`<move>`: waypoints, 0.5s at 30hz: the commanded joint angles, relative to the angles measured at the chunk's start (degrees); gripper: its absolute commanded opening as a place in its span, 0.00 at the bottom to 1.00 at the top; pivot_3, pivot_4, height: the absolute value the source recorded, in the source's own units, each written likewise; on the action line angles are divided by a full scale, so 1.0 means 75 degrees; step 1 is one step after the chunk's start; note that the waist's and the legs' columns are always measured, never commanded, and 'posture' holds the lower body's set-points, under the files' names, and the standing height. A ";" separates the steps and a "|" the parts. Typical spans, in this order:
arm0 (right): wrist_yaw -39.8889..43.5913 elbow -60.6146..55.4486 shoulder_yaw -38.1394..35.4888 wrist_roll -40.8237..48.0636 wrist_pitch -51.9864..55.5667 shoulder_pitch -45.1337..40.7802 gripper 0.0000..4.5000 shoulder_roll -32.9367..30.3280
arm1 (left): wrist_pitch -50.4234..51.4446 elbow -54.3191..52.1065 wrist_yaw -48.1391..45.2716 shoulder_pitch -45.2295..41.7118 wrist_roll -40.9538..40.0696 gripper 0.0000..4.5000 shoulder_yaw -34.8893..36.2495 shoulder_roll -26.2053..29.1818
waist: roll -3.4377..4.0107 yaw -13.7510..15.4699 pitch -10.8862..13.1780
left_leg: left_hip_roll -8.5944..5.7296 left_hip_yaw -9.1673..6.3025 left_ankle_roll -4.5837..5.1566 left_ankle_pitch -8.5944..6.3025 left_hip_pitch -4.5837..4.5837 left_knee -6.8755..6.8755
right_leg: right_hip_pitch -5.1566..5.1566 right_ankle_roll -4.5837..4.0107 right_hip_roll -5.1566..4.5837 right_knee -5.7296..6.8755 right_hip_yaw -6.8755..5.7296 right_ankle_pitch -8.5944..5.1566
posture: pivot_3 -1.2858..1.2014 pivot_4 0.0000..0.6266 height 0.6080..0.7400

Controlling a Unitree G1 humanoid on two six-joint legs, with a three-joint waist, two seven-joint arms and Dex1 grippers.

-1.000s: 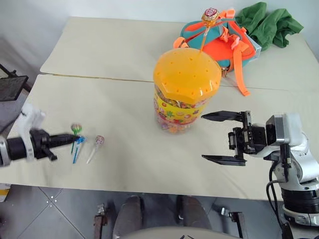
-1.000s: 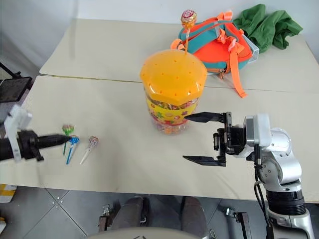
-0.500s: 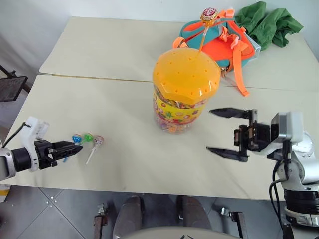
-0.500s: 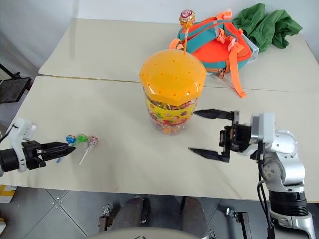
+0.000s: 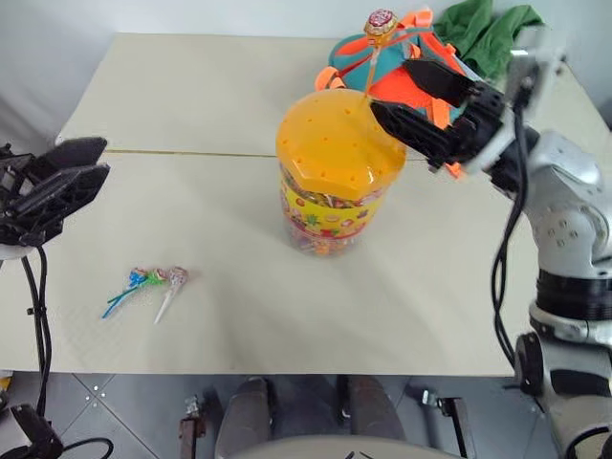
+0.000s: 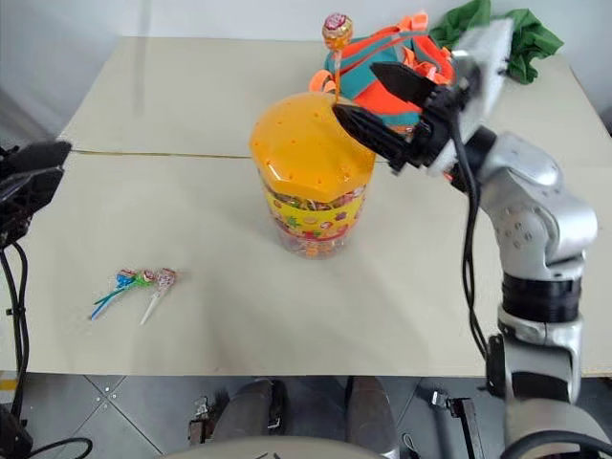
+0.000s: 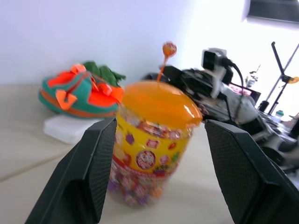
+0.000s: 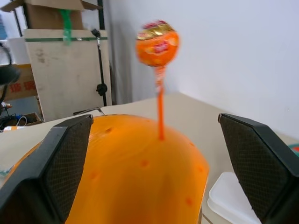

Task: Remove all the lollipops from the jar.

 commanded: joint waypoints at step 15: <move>0.0199 0.0849 -0.0189 -0.0309 -0.0268 -0.0891 0.04 0.0760 | -0.1203 -0.0156 -0.0361 -0.0127 -0.0286 0.72 -0.0590 -0.0543 | -0.0004 -0.0008 -0.0003 | 0.0002 0.0013 0.0000 0.0000 -0.0001 0.0008 | -0.0004 0.0000 0.0001 0.0004 0.0005 0.0001 | 0.52 0.24 1.00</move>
